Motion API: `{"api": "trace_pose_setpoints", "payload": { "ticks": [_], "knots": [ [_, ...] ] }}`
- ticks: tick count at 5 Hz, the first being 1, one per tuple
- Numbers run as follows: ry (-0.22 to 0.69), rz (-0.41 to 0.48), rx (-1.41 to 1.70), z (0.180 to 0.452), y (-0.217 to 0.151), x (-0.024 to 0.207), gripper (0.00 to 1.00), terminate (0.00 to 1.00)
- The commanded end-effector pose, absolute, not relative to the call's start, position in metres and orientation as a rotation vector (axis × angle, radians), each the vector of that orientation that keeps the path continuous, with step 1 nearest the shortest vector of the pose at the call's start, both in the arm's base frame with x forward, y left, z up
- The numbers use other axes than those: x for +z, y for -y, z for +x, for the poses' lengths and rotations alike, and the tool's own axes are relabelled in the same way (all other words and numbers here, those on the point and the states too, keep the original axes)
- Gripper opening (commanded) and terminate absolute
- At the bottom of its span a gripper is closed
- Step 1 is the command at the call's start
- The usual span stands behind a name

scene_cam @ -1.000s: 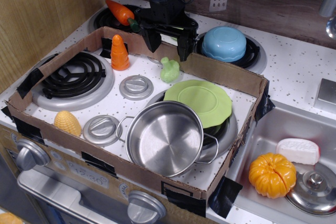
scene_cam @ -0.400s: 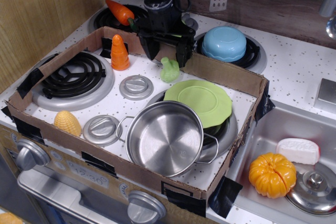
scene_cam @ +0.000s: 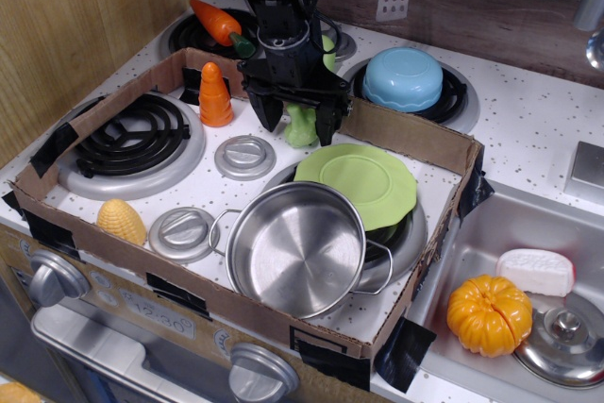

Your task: Put broccoli in pot

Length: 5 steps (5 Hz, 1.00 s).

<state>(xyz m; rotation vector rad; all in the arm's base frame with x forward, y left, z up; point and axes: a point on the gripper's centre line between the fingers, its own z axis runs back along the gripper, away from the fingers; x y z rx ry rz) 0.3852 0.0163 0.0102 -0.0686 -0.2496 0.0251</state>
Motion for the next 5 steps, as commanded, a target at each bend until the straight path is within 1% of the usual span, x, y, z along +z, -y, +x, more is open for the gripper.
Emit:
{"api": "trace_pose_setpoints", "payload": {
  "ticks": [1, 2, 3, 4, 5],
  "knots": [
    [0.324, -0.025, 0.015, 0.394, -0.013, 0.034, 0.0, 0.0],
    [0.317, -0.026, 0.025, 0.39, -0.009, 0.043, 0.0, 0.0],
    [0.326, 0.027, 0.044, 0.384, -0.006, 0.07, 0.0, 0.0],
    [0.346, 0.081, 0.058, 0.376, -0.012, 0.091, 0.0, 0.0],
    [0.347, 0.124, 0.096, 0.365, -0.012, 0.11, 0.0, 0.0]
  ]
}}
